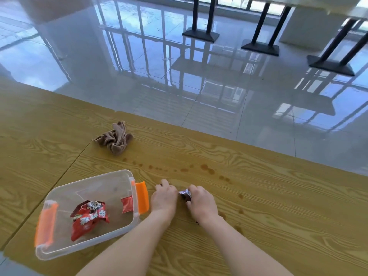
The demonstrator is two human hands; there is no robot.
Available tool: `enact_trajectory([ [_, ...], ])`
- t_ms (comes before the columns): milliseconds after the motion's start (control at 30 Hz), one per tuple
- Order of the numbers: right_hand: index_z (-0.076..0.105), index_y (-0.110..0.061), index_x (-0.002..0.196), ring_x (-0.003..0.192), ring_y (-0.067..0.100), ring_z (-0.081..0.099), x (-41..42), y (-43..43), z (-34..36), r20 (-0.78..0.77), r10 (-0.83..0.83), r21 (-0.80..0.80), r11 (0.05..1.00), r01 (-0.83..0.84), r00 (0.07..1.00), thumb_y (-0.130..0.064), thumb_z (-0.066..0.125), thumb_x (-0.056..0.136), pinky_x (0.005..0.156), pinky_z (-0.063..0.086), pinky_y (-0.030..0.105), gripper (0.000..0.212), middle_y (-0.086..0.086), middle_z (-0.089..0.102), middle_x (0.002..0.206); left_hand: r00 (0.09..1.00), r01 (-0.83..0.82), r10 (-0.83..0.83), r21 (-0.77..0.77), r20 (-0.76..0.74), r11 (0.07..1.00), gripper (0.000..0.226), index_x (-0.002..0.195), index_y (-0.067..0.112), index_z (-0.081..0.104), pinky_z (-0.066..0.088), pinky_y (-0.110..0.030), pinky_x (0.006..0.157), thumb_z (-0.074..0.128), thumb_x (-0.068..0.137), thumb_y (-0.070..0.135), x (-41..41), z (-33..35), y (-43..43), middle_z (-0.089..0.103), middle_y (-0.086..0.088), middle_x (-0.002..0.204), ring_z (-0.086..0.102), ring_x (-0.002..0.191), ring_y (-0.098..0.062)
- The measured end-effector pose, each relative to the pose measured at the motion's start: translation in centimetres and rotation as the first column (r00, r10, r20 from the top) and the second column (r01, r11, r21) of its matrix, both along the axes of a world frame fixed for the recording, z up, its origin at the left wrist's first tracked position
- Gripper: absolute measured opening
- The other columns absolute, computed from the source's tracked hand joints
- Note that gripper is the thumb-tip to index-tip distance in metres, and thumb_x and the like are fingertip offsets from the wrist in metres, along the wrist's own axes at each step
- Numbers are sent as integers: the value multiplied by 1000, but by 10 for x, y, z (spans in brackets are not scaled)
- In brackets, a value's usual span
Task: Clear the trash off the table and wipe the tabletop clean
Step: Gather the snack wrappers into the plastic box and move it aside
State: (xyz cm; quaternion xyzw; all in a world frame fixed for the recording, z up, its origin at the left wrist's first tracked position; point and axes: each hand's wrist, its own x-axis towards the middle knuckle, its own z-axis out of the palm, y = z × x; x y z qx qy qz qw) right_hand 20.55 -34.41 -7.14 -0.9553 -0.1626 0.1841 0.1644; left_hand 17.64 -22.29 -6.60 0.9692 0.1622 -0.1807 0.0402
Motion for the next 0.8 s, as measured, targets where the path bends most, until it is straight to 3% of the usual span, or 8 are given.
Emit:
enact_trajectory([
  [167,59,-16,104,93,28,60,3,-7,6,23,-67,57,996,66,997,-11,55,86,79,46,35,19,6,61,98,996,34,-30,-47,85,998,34,115,6,57,49,-36,79,48,87,-10,1,7,4,44,-11,118,53,106,-29],
  [367,61,-19,106,92,26,60,7,-17,26,60,-114,97,989,108,992,-17,58,88,75,43,33,19,3,62,96,960,129,-98,-102,262,986,37,109,10,52,47,-31,72,53,80,-11,-2,35,2,44,-9,117,53,97,-25],
  [433,62,-20,109,92,25,60,6,-20,35,86,-115,106,989,106,990,-19,58,89,76,45,33,21,3,63,97,923,162,-107,-121,370,979,40,116,12,51,49,-31,70,50,82,-9,-5,48,4,46,-8,120,54,95,-25],
  [567,63,-20,111,89,23,61,4,-15,56,136,-80,143,988,60,987,-18,60,88,76,49,34,23,2,64,96,833,216,-90,-170,546,962,63,143,11,43,54,-40,82,51,84,-8,-21,78,25,46,-13,138,59,105,-31],
  [800,64,-21,112,85,22,60,-9,21,94,219,12,217,974,-61,976,-17,62,88,70,46,31,24,2,64,93,744,211,-56,-154,666,965,68,139,11,49,56,-39,86,63,77,-11,-64,116,79,53,-18,136,61,112,-34],
])
